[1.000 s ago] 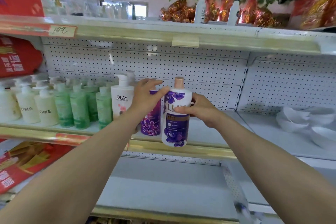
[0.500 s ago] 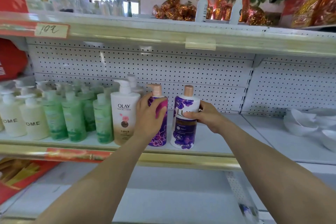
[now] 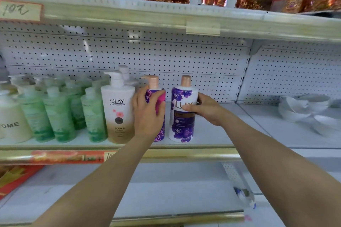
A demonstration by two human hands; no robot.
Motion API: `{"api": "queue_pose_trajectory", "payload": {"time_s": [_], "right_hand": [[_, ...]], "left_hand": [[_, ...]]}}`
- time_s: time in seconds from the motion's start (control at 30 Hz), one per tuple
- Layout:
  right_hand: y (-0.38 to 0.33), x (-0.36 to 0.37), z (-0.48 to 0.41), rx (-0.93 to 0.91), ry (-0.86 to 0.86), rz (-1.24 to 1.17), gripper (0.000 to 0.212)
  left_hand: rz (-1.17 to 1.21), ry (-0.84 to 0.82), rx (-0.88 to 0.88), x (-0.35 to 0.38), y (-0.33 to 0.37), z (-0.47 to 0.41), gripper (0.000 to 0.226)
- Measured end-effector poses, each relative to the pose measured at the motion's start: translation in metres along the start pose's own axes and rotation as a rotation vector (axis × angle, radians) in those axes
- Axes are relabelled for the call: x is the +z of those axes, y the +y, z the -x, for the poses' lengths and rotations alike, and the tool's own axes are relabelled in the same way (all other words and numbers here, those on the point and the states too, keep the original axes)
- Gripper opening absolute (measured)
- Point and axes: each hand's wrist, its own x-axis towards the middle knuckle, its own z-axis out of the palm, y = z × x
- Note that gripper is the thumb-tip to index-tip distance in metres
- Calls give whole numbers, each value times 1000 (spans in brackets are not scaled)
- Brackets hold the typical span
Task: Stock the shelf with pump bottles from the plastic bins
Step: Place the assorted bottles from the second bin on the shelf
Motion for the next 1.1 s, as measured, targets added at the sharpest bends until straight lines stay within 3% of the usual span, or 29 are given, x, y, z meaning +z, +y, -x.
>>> {"api": "queue_pose_trajectory", "payload": {"time_s": [0.1, 0.17, 0.27, 0.37, 0.5, 0.63, 0.93, 1.1], "right_hand": [[-4, 1, 9, -1, 23, 84, 54], [-11, -1, 18, -10, 50, 135, 67], [-28, -12, 37, -67, 225, 297, 89], [-47, -30, 59, -211, 315, 551, 85], [-68, -55, 93, -328, 254, 805, 80], [-70, -77, 130, -353, 193, 902, 74], [-19, -109, 207, -285, 77, 910, 69], [30, -106, 231, -180, 2, 861, 67]], "left_hand": [[-25, -22, -30, -1, 4, 1, 35], [-50, -44, -57, -5, 11, -1, 36], [-109, -45, -112, -15, 34, -2, 43], [-165, -31, -154, -27, 67, -2, 56], [-187, -46, -179, -37, 118, 7, 69], [-202, -48, -255, -36, 167, 34, 66], [-288, -100, -349, -19, 225, 124, 51], [-252, -205, -467, -2, 218, 176, 58]]}}
